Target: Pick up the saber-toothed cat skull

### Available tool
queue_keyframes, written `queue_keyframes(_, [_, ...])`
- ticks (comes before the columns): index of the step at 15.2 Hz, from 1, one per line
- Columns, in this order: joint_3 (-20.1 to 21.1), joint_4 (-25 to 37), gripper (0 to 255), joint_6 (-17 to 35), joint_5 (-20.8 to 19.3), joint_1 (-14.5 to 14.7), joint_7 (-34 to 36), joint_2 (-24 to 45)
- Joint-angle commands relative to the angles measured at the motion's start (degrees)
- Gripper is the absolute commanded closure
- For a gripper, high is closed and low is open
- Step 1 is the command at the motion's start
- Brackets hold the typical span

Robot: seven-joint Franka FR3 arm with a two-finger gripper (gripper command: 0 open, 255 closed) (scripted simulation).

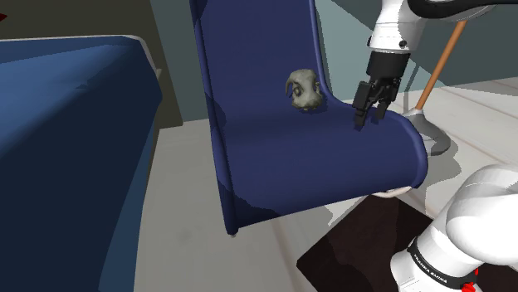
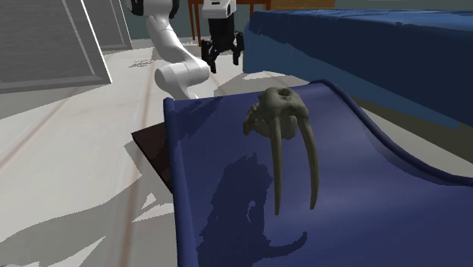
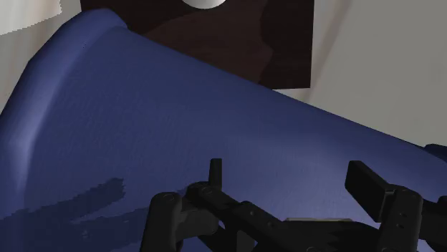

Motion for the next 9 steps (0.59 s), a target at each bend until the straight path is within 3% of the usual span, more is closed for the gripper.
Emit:
queue_keyframes(1, [0.0,0.0,0,0.0,0.0,0.0,0.0,0.0])
queue_keyframes(9, [-4.27,16.23,0,1.38,7.29,-1.93,5.69,20.1])
